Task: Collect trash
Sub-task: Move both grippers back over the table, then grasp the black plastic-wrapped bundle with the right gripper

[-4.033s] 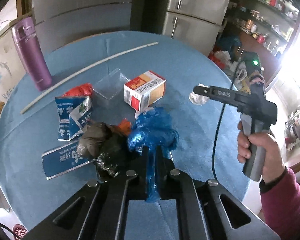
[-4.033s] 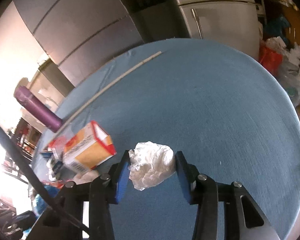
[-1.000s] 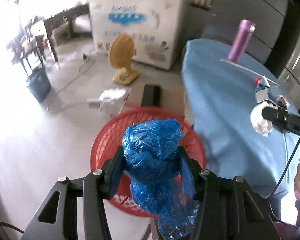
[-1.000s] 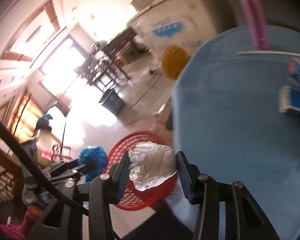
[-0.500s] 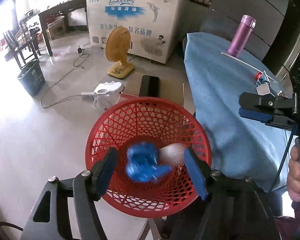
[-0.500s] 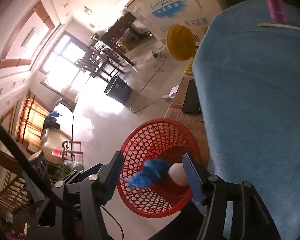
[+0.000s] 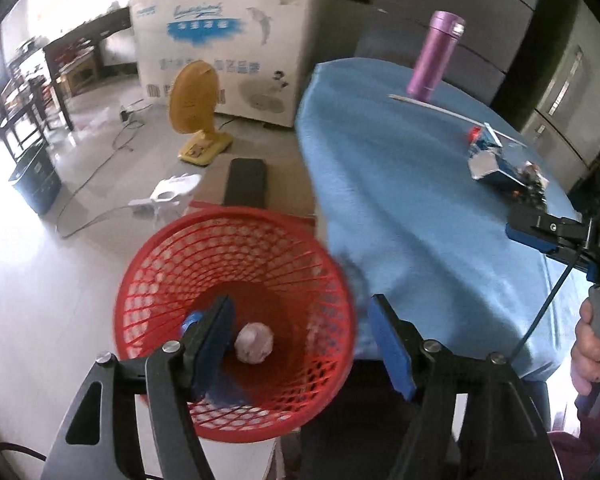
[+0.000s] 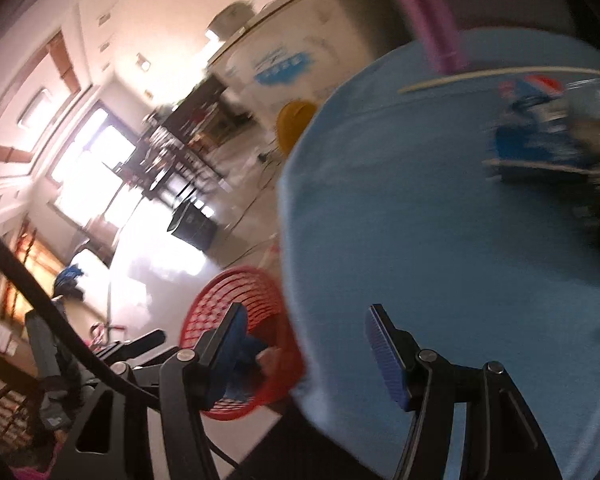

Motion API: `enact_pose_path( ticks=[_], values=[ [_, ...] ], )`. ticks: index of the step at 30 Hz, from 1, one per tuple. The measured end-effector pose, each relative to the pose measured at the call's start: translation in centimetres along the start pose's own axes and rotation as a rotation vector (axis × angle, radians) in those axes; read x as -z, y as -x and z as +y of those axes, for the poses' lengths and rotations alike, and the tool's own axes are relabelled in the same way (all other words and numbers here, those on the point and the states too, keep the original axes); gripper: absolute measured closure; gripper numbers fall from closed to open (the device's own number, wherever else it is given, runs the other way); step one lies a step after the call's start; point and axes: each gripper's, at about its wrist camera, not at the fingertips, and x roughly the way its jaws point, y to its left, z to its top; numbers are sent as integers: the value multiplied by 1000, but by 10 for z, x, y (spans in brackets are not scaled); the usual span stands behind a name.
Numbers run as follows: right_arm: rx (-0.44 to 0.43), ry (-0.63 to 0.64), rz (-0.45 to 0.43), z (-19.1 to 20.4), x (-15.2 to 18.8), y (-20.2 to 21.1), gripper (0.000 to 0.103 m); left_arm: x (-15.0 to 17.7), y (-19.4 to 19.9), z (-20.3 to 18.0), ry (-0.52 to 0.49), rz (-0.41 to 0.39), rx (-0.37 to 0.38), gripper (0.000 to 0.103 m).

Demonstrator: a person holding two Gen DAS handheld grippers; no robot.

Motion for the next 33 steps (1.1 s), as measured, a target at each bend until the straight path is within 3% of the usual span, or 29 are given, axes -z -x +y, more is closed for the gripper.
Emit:
enact_pose_path(
  ticks=[8,15,23,27,28,29,30,33],
  values=[
    [148,-122,-161,-79,2,89,38,-25,-1,-78,-149,-21,66,31],
    [221,-200,-246,-129,-8,122,38,-59,-7,-143,-344,-63,73,30],
    [280,-151,-215,-164,-45,89,38,-95,-33,-185,-431,-35,107,30],
    [296,-136,-145,-177,-53,65,38,-106,-48,-203,-474,-13,132,30],
    [287,-136,-132,-180,-54,61,41,-109,-52,-209,-495,-13,135,30],
    [264,-133,-130,-181,-54,59,55,-111,-56,-214,-511,-14,138,30],
    [243,-131,-131,-181,-54,59,61,-114,-60,-221,-536,-16,140,30],
    [229,-127,-178,-180,-50,68,61,-121,-71,-236,-590,-17,149,30]
  ],
)
